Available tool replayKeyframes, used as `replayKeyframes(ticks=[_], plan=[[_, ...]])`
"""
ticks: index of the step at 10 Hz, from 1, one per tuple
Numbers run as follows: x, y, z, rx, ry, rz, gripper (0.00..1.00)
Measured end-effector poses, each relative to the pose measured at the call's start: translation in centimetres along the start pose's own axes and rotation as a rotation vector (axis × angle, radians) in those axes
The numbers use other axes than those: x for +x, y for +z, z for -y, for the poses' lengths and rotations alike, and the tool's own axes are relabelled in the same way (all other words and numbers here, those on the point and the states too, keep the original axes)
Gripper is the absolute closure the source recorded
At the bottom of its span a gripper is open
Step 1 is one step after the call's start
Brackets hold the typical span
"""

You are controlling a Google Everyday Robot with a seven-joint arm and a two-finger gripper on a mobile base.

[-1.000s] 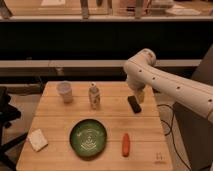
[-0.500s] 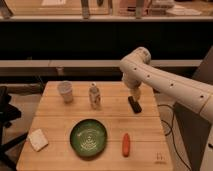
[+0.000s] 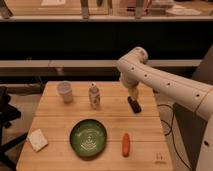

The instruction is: Knock the bottle over

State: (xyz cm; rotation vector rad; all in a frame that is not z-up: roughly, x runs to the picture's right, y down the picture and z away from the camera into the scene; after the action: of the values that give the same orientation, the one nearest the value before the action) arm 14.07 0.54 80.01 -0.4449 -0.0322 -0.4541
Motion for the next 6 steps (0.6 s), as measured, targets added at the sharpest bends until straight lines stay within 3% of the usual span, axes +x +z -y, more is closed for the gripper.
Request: replayKeyframes(ticks=[6], plan=[[-1.3,0.4,1.3,0.005,-0.045,0.009,0.2]])
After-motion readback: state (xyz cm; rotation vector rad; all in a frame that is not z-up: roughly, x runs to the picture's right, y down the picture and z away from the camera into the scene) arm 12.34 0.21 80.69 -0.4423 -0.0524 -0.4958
